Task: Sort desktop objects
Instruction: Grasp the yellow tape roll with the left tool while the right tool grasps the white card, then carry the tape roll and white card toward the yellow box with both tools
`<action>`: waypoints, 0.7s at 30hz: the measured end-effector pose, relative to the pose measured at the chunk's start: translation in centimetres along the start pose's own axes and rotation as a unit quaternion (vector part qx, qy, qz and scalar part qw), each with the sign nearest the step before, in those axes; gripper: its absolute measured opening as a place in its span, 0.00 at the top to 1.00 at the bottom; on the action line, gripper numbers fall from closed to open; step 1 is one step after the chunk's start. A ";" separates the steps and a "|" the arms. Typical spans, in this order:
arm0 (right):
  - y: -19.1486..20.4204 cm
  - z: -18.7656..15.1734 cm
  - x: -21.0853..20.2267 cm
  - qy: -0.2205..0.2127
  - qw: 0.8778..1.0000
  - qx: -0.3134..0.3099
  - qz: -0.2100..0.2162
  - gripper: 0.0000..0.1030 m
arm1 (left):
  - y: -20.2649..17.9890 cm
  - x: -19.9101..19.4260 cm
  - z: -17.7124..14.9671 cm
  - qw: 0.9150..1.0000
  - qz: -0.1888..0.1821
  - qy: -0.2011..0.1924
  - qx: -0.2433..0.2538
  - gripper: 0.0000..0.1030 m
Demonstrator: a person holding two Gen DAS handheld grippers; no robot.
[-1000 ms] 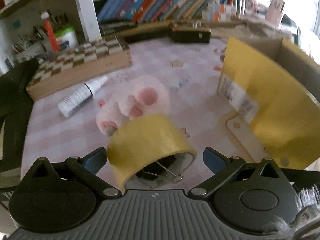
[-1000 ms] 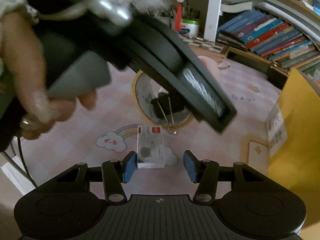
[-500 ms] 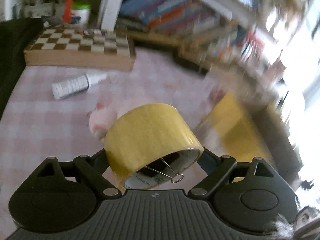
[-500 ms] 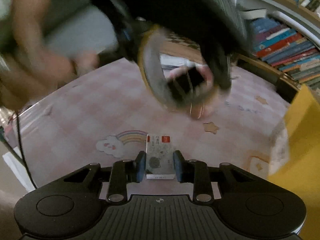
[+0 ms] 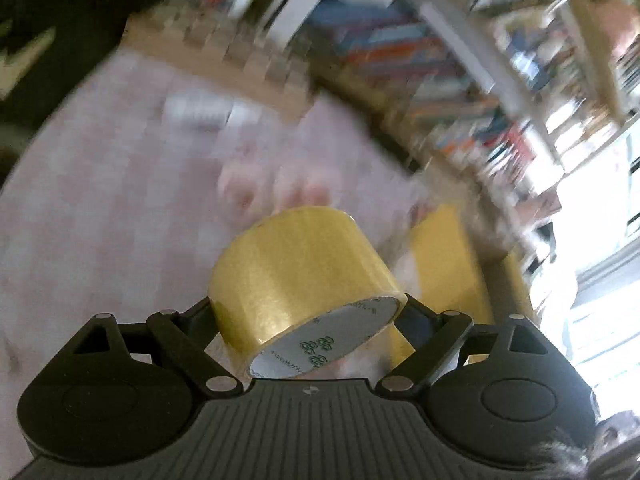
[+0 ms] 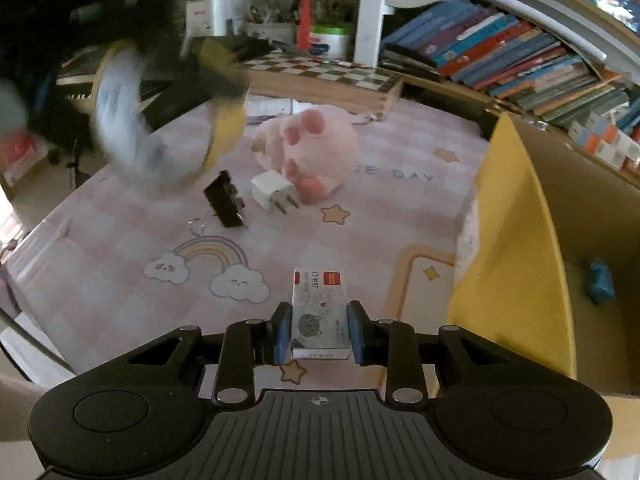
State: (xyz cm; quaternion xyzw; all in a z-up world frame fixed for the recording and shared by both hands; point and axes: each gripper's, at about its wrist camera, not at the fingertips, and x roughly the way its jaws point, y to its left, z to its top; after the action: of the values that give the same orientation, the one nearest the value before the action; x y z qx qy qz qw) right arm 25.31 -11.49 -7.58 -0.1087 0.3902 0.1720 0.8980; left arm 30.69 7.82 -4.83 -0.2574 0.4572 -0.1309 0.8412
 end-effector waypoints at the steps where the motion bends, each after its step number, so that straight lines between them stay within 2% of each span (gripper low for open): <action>1: 0.0 0.1 -0.1 -0.002 1.000 0.003 -0.002 0.72 | 0.2 0.2 -0.7 1.000 0.002 0.007 -0.005 0.14; 4: 0.1 0.0 -0.9 -0.013 1.000 0.008 -0.011 0.72 | 0.2 -0.4 -1.7 1.000 -0.010 -0.004 -0.004 0.14; 7: 0.2 -0.1 -1.5 -0.018 1.000 0.013 -0.019 0.72 | -0.5 -1.4 -1.9 0.999 -0.001 -0.026 0.036 0.14; 11: 0.6 -0.3 -3.0 -0.026 0.999 0.024 -0.022 0.72 | -0.7 -3.8 -2.5 0.997 0.001 -0.053 0.062 0.14; 18: 0.8 0.0 -7.7 -0.050 0.995 0.081 -0.007 0.72 | -1.6 -8.5 -5.5 0.989 -0.012 -0.093 0.113 0.14; 21: 1.3 -0.7 -9.7 -0.055 0.993 0.106 -0.004 0.72 | -1.3 -10.0 -7.0 0.988 -0.019 -0.105 0.114 0.14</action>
State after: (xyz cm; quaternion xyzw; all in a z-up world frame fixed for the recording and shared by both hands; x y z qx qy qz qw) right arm 18.14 -12.69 -0.99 -0.0042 0.3556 0.1319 0.9253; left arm 19.40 9.06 -0.22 -0.1810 0.3438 -0.1700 0.9056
